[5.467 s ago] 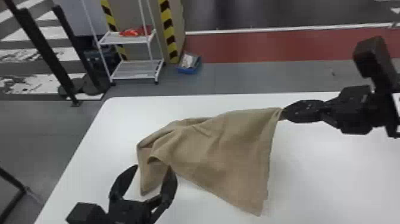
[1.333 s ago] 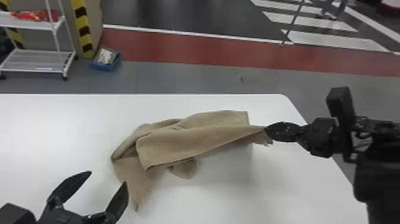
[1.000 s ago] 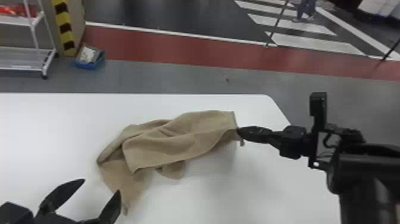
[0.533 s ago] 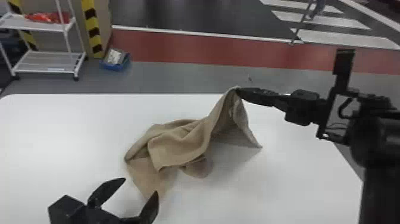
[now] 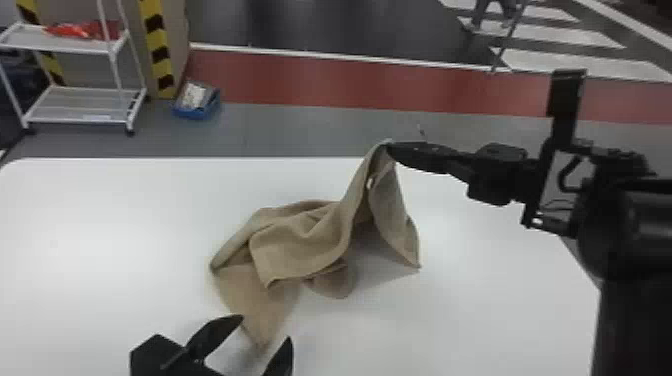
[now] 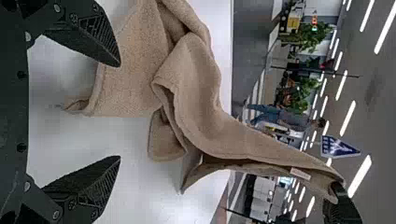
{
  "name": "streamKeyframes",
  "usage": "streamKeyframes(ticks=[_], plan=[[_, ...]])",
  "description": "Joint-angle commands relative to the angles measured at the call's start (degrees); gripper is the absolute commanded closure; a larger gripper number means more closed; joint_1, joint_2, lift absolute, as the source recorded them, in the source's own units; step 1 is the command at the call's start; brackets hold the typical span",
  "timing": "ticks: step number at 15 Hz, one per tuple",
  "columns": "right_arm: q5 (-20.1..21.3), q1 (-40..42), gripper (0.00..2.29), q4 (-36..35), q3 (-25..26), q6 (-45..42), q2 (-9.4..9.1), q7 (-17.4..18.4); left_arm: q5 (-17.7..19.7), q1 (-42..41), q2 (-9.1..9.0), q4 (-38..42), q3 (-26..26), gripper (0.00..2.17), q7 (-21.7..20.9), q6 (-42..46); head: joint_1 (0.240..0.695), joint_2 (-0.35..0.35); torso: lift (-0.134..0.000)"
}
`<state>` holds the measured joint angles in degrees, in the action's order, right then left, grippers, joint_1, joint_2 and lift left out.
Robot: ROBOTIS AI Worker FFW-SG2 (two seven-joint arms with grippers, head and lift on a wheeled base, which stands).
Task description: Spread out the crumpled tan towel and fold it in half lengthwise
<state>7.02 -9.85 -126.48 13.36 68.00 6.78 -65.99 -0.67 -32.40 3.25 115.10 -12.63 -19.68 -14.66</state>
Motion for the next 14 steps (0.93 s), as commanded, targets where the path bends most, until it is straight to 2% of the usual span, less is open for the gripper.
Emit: streamKeyframes(ticks=[1, 5, 9, 12, 14], plan=[[0.0, 0.3, 1.32, -0.3, 0.0, 0.0, -0.01, 0.0, 0.0, 0.2, 0.00, -0.7, -0.1, 0.22, 0.3, -1.3, 0.695, -0.192, -0.124], [-0.1, 0.4, 1.33, -0.3, 0.1, 0.0, 0.08, -0.1, 0.1, 0.0, 0.18, -0.5, 0.3, 0.22, 1.6, -2.5, 0.695, -0.188, -0.124], [-0.1, 0.4, 1.32, -0.3, 0.1, -0.2, 0.08, -0.1, 0.7, -0.3, 0.18, -0.1, 0.3, 0.34, 1.6, -3.8, 0.695, -0.184, -0.124], [-0.1, 0.3, 1.32, -0.3, 0.4, -0.5, 0.08, -0.1, 0.8, -0.4, 0.27, 0.3, 0.4, 0.82, 1.4, -3.8, 0.695, -0.186, -0.124], [-0.1, 0.1, 1.32, -0.2, 0.7, -0.7, 0.08, -0.1, 0.8, -0.5, 0.27, 0.7, 0.5, 1.60, 1.2, -3.8, 0.695, -0.187, -0.124]])
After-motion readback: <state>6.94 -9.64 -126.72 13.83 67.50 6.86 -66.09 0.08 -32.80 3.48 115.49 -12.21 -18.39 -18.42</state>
